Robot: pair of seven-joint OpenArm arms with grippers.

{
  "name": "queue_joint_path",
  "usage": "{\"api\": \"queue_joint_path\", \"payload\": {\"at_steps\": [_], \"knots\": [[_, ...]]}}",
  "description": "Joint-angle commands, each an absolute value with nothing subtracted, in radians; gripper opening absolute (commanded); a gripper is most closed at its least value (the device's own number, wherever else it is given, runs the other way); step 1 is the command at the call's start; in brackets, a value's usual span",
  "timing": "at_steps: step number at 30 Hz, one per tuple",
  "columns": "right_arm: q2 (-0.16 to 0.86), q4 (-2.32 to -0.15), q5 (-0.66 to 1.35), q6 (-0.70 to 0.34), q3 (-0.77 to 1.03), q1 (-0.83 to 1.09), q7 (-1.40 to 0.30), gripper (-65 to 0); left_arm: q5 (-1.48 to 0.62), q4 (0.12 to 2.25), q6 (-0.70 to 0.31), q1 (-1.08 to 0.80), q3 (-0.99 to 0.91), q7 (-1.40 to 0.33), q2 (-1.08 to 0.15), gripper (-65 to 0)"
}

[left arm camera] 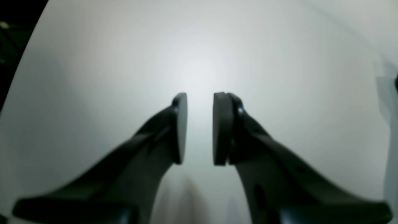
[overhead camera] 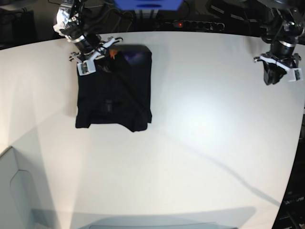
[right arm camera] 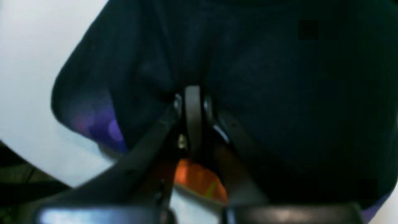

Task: Fold the T-shirt properly
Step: 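Smooth the collar edge of the folded shirt with the right gripper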

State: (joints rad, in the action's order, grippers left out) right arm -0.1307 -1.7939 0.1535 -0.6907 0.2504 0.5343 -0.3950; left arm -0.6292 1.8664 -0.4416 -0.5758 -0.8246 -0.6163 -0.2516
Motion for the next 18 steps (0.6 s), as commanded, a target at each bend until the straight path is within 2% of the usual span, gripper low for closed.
{"api": "queue_joint_path", "payload": {"at_steps": [1,9,18], "knots": [[-0.131,-1.808,0.151,-0.698,0.249,0.547,-0.371,-65.0,-0.639,1.88,-0.444,-0.585,-0.839,-0.591,-0.255,-51.2],[-0.133,-2.009,0.154,-0.698,0.249,0.595,-0.321,-65.0,-0.639,1.916,-0.444,-0.641,-0.897,-0.591,-0.196,-51.3],[-0.114,-1.974,0.154,-0.698,0.32,0.618,-0.321,-65.0,-0.639,1.966,-0.446,-0.759,-0.957,-0.591,-0.117,-51.4]]}}
